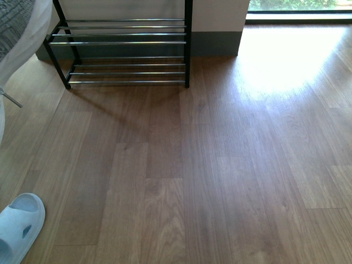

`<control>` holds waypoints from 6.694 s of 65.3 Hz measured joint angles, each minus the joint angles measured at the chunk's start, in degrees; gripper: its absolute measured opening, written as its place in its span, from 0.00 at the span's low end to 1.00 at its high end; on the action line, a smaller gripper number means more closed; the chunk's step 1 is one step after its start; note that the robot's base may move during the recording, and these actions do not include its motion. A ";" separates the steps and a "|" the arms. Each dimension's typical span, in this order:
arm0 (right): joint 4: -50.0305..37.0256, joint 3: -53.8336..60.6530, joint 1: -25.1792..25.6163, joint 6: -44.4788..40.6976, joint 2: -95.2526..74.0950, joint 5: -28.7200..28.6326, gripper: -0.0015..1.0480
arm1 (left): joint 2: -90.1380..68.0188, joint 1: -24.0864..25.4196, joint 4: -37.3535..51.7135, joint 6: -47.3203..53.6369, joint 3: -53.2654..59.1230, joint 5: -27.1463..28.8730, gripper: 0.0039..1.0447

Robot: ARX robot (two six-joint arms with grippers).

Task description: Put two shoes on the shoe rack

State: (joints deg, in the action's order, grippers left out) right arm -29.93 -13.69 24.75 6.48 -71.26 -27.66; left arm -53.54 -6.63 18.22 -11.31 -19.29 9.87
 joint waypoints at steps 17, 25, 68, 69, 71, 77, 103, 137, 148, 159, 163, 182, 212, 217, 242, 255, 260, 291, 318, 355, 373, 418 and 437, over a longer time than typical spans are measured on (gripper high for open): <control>0.00 0.00 0.00 0.00 0.00 0.00 0.04 | 1.29 -0.04 -0.24 -1.03 0.48 0.28 0.01; 0.00 0.02 0.00 0.00 0.00 -0.02 0.04 | 1.33 -0.02 -0.24 -1.03 0.48 0.28 0.01; 0.00 0.02 0.07 0.00 0.02 0.37 0.04 | 1.36 -0.13 -0.26 -1.07 0.57 0.02 0.01; 0.00 0.02 0.07 0.00 0.02 0.35 0.04 | 1.36 -0.13 -0.26 -1.09 0.59 0.04 0.01; 0.00 0.02 0.07 0.02 0.02 0.17 0.04 | 1.36 -0.13 -0.26 -1.09 0.59 0.07 0.01; 0.00 0.02 0.07 0.00 0.02 0.00 0.04 | 1.36 -0.13 -0.26 -1.09 0.59 0.26 0.01; 0.00 0.02 0.09 0.02 0.00 0.35 0.04 | 1.36 -0.15 -0.26 -1.22 0.59 0.17 0.01; -0.02 -0.04 0.09 0.00 -0.02 0.22 0.04 | 1.36 -0.24 -0.33 -1.27 0.61 0.04 0.01; -0.02 -0.04 -0.22 0.00 0.00 -0.72 0.04 | 1.38 -0.02 -0.35 -1.29 0.63 0.85 0.01; -0.02 -0.04 -0.20 0.02 0.00 -0.24 0.04 | 1.38 -0.02 -0.35 -1.44 0.66 0.55 0.01; 0.00 -0.04 -0.20 0.02 0.00 -0.20 0.04 | 1.38 -0.02 -0.35 -1.44 0.66 0.42 0.01; 0.00 -0.04 0.13 0.02 0.00 0.28 0.04 | 1.40 -0.13 -0.35 -1.44 0.68 0.15 0.01; -0.04 -0.02 -0.09 0.02 -0.02 -0.04 0.04 | 1.42 0.00 -0.35 -1.46 0.81 0.81 0.01; -0.04 -0.02 -0.09 0.00 -0.02 0.15 0.04 | 1.36 -0.02 -0.37 -1.51 0.90 0.39 0.01; -0.04 0.02 0.00 0.02 -0.02 0.04 0.04 | 1.38 -0.11 -0.37 -1.51 0.90 0.39 0.01; -0.04 0.02 0.00 0.02 -0.02 0.04 0.04 | 1.38 -0.11 -0.37 -1.57 0.90 0.26 0.01; -0.04 0.00 0.00 0.02 -0.02 0.00 0.04 | 1.38 -0.11 -0.37 -1.57 0.90 0.28 0.01; -0.04 -0.02 0.00 0.00 0.04 -0.02 0.04 | 1.38 -0.11 -0.35 -1.64 0.90 0.26 0.01; -0.04 -0.02 0.00 0.00 0.04 0.00 0.04 | 1.38 -0.11 -0.35 -1.62 0.90 0.26 0.01; 6.99 -17.00 -21.79 -6.71 -5.51 4.33 0.04 | 1.38 -0.13 -0.35 -1.62 0.90 0.46 0.01; 19.21 -30.36 -36.17 -7.21 -19.41 15.96 0.04 | 1.38 -0.13 -0.35 -1.62 0.90 0.31 0.01; 34.93 -66.71 -44.11 -0.90 -53.75 32.02 0.04 | 1.38 -0.13 -0.35 -1.62 0.90 0.26 0.01; 42.56 -79.19 -39.93 2.38 -61.99 37.42 0.04 | 1.38 -0.13 -0.35 -1.62 0.90 0.26 0.01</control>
State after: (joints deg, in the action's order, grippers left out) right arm 12.62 -92.88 -15.18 8.86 -133.25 9.76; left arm -52.16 -6.76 17.87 -12.93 -18.39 10.13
